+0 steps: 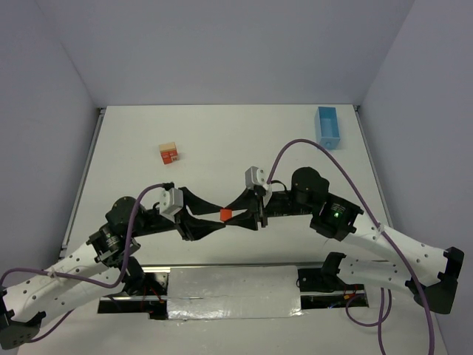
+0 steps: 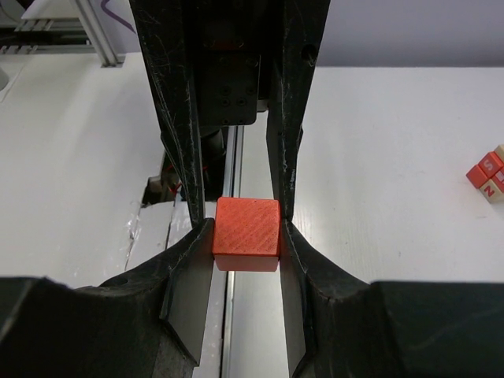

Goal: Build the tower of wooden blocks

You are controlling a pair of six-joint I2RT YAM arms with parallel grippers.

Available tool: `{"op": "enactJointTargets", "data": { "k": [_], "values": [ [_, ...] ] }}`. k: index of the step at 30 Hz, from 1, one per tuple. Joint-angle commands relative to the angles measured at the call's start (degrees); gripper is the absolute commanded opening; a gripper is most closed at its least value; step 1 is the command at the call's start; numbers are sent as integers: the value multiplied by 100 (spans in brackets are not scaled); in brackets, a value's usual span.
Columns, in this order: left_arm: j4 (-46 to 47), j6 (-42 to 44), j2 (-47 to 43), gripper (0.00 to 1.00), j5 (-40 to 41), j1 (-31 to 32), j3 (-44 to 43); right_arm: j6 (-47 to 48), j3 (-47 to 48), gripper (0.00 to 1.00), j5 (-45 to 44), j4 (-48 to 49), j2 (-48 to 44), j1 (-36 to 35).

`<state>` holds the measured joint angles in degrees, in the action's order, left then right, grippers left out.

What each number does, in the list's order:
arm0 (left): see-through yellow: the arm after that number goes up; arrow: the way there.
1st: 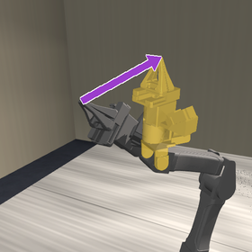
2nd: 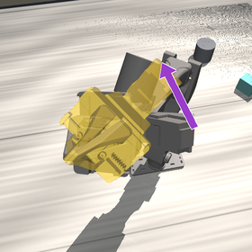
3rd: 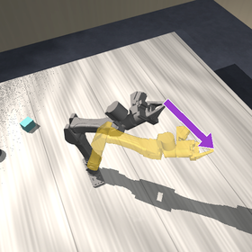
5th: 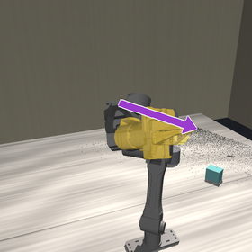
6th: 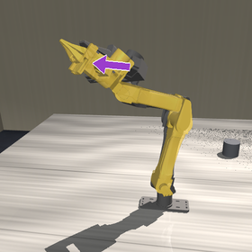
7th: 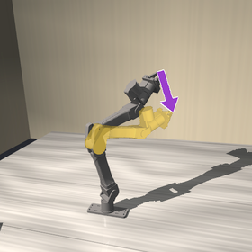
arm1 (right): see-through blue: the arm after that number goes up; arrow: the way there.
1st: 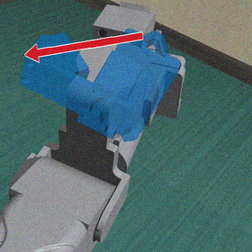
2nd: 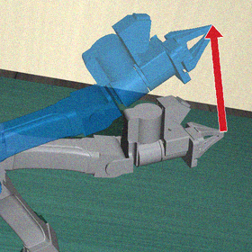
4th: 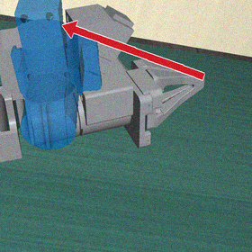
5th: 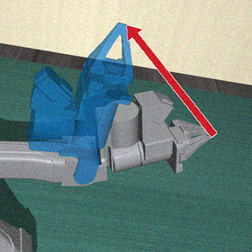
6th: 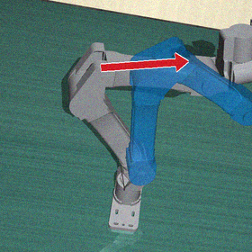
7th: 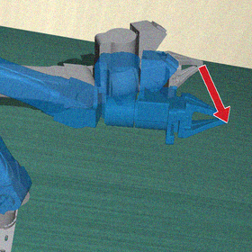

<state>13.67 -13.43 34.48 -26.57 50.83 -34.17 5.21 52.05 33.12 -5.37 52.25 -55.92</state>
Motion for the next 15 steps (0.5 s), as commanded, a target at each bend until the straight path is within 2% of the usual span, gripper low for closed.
{"op": "enactJointTargets", "data": {
  "k": [1, 6, 9, 11, 15],
  "values": [
    [268, 130, -143, 53, -77, 50, -221, 59, 42, 0, -193, -8, -57, -33],
    [241, 113, -152, 46, -112, 50, -274, 76, 51, 0, -140, -61, 5, -33],
    [224, 121, -178, 48, -68, 50, -274, 94, 24, 0, -157, -61, 5, -15],
    [197, 121, -187, 54, -42, 50, -274, 85, -11, 0, -157, -44, -22, -7],
    [197, 121, -196, 52, -68, 50, -283, 76, -55, 0, -87, -17, -66, 37]
  ]
}}
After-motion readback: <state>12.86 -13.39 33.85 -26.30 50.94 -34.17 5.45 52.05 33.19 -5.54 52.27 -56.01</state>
